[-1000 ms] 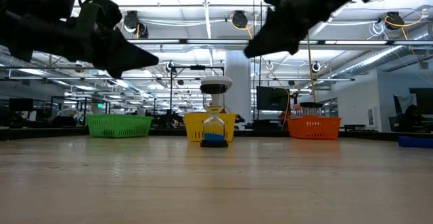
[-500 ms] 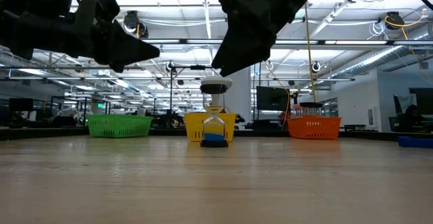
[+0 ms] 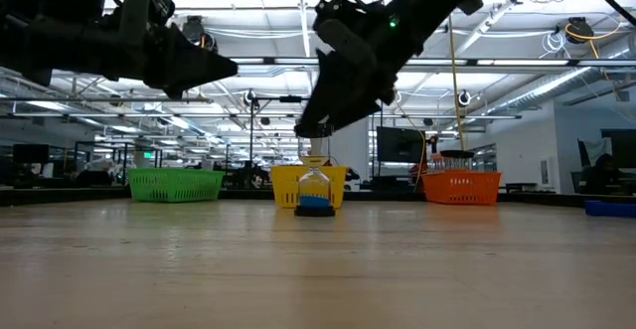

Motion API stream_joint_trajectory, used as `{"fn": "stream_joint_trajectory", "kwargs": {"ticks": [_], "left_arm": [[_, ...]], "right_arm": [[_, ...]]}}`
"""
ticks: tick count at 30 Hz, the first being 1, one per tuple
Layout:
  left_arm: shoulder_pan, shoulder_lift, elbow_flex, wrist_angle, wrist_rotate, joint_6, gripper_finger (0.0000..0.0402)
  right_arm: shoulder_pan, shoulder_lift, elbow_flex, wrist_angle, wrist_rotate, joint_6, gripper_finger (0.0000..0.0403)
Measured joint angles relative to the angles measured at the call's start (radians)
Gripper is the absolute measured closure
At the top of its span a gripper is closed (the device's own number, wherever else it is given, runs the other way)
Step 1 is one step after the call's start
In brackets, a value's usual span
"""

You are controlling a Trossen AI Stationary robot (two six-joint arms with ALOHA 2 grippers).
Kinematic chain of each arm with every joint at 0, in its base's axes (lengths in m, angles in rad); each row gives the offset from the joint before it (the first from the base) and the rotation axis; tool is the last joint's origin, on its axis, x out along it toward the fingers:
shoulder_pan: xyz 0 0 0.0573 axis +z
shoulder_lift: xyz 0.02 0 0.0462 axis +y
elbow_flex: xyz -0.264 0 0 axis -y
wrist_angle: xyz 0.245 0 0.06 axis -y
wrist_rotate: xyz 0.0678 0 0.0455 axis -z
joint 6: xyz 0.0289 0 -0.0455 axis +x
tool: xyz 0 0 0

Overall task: Pick & Place Office items
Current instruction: Put the black blue hourglass into the orange bin

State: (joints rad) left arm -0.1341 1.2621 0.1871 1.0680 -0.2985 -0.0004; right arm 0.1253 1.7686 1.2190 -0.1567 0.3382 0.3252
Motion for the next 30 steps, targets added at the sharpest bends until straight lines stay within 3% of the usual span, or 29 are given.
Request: {"fn": "stream_joint_trajectory", "kwargs": {"ticks": [8,25,30], "left_arm": [[0.000,0.000,0.000,-0.020,0.000,0.000,0.0355],[0.000,0.000,0.000,-0.036,0.000,-0.002,0.0355],[0.000,0.000,0.000,-0.057,0.000,-0.009,0.0355]], "right_arm": [[-0.006,0.032,0.002,0.039,-0.001,-0.007,0.0081],[-0.013,0.029,-0.112,0.248,-0.029,-0.039,0.0203],[-0.009,0.012,-0.113,0.229,-0.028,-0.051,0.0208]]}}
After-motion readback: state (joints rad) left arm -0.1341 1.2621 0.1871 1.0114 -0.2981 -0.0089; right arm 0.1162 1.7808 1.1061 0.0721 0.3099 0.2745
